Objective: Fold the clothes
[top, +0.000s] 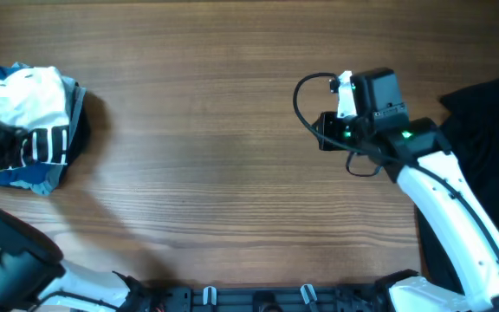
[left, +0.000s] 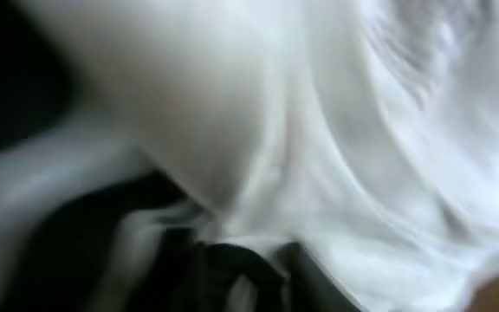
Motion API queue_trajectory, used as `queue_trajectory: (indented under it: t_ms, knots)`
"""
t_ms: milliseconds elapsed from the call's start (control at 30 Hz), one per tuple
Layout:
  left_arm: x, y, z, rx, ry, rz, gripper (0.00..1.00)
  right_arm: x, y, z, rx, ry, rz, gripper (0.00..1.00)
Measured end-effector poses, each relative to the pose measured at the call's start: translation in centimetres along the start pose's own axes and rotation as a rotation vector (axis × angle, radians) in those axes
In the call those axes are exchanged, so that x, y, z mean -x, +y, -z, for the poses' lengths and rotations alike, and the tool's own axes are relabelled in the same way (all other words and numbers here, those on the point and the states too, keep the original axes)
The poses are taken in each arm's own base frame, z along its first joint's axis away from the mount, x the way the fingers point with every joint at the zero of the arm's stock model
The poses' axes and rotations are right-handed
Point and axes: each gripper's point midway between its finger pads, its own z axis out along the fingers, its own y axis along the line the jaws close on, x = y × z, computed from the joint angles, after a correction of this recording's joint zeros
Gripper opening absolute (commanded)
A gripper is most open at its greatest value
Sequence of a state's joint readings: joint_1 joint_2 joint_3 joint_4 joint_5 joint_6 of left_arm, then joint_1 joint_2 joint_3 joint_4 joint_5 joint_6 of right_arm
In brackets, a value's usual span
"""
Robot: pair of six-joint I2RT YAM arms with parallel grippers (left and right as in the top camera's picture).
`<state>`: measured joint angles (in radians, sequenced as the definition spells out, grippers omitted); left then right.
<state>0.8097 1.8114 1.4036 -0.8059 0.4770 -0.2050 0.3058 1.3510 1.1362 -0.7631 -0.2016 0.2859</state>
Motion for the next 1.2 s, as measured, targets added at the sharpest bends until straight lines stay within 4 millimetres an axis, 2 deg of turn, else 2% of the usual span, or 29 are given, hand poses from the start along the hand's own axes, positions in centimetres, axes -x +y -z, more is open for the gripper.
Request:
queue_trajectory:
  t_ms: [33, 67, 100, 133, 167, 200, 233, 267, 300, 333, 367, 467, 733, 800, 833, 1000, 1100, 1133, 1200]
  knots:
    - [-0.7, -1.9, 0.9, -0.011, 0.016, -0.064, 0.56, 0.7, 0.4, 0.9, 0.011, -0.04, 0.021, 0.24]
    - [-1.6, -4.4, 2.3, -0.026, 0.031, -0.146, 0.72, 2.1, 1.1, 2.6, 0.026, -0.11, 0.051, 0.24]
    - [-2.8, -8.0, 4.5, -0.059, 0.023, -0.264, 0.92, 3.4, 1.7, 4.7, 0.035, -0.189, 0.077, 0.24]
    - [-4.0, -11.1, 6.5, -0.093, 0.0, -0.378, 1.0, 4.8, 2.4, 7.2, 0.042, -0.278, 0.101, 0.24]
    - [-6.0, -14.8, 9.3, -0.144, -0.039, -0.509, 1.0, 5.7, 2.8, 9.8, 0.041, -0.359, 0.116, 0.27]
    - [-8.1, -17.3, 11.7, -0.176, -0.068, -0.602, 1.0, 6.3, 3.1, 12.3, 0.04, -0.438, 0.128, 0.31]
    - [-10.5, -19.1, 13.9, -0.208, -0.091, -0.688, 1.0, 6.4, 3.3, 14.3, 0.039, -0.493, 0.137, 0.39]
    - [-13.4, -20.7, 16.3, -0.234, -0.116, -0.783, 1.0, 6.2, 3.5, 17.0, 0.041, -0.57, 0.145, 0.51]
    - [-16.5, -21.7, 18.8, -0.264, -0.14, -0.873, 1.0, 5.9, 3.7, 19.1, 0.045, -0.627, 0.159, 0.67]
    - [-18.3, -22.0, 20.4, -0.275, -0.164, -0.929, 1.0, 5.6, 3.9, 20.8, 0.052, -0.671, 0.167, 1.0]
    - [-19.6, -21.8, 21.5, -0.27, -0.178, -0.969, 1.0, 4.9, 4.0, 22.5, 0.058, -0.709, 0.166, 1.0]
    - [-22.5, -21.1, 22.6, -0.243, -0.166, -1.062, 1.0, 3.4, 4.1, 25.3, 0.071, -0.773, 0.177, 1.0]
    - [-22.5, -20.2, 22.9, -0.197, -0.18, -1.073, 1.0, 1.4, 3.0, 23.2, 0.034, -0.652, 0.16, 1.0]
    - [-22.5, -20.1, 22.9, -0.193, -0.18, -1.072, 1.0, -0.2, 2.3, 22.1, 0.013, -0.574, 0.149, 1.0]
    - [-22.5, -20.1, 22.9, -0.192, -0.18, -1.072, 1.0, -0.2, 2.0, 22.0, -0.001, -0.568, 0.145, 1.0]
    - [-22.4, -20.1, 22.9, -0.19, -0.182, -1.072, 1.0, 1.2, 0.3, 22.9, -0.111, -0.643, 0.111, 1.0]
    - [-22.4, -20.1, 22.9, -0.19, -0.183, -1.072, 1.0, 4.2, -0.3, 23.8, -0.166, -0.828, 0.143, 1.0]
    - [-22.5, -20.1, 22.9, -0.189, -0.181, -1.072, 1.0, 4.4, -0.7, 23.4, -0.176, -0.874, 0.159, 1.0]
    - [-22.5, -20.1, 22.8, -0.188, -0.18, -1.072, 1.0, 2.4, -2.7, 20.1, -0.199, -0.896, 0.176, 1.0]
